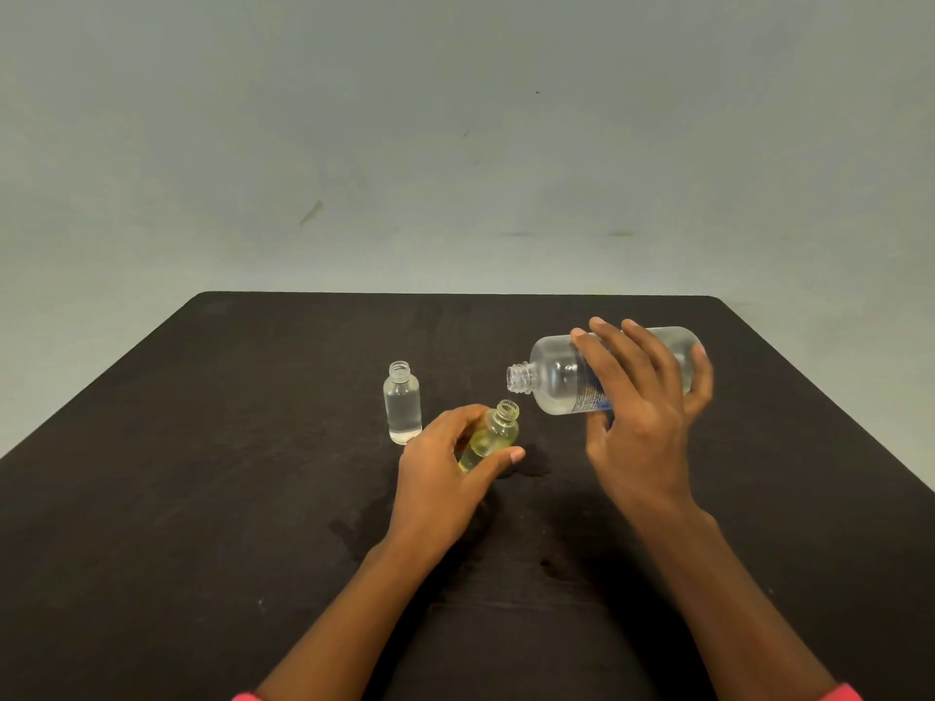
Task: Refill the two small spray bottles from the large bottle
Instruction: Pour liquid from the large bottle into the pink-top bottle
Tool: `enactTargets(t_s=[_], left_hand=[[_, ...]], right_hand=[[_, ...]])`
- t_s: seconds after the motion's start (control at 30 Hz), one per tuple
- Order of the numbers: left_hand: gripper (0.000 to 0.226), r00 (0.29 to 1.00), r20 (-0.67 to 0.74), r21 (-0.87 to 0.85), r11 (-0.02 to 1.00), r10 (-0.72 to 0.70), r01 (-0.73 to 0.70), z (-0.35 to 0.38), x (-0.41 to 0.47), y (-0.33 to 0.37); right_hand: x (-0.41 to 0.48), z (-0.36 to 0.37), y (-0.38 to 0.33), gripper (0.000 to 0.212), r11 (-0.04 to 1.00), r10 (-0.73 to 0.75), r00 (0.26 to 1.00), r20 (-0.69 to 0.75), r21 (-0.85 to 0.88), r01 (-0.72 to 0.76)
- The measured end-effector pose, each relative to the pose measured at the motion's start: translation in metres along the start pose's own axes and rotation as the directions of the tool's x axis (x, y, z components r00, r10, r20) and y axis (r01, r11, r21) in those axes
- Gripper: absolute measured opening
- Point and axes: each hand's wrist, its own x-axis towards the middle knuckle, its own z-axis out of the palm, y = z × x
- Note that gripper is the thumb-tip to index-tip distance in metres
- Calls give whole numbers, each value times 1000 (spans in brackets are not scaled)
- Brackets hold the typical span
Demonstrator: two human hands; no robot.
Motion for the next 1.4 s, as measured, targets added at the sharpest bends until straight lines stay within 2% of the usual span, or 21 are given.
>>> enactTargets(t_s=[1.4], left_hand=[[32, 1000, 3, -9, 1000, 0, 0, 0, 1, 0]], right_hand=[[0, 0, 0, 83, 1000, 0, 1000, 9, 2, 0]])
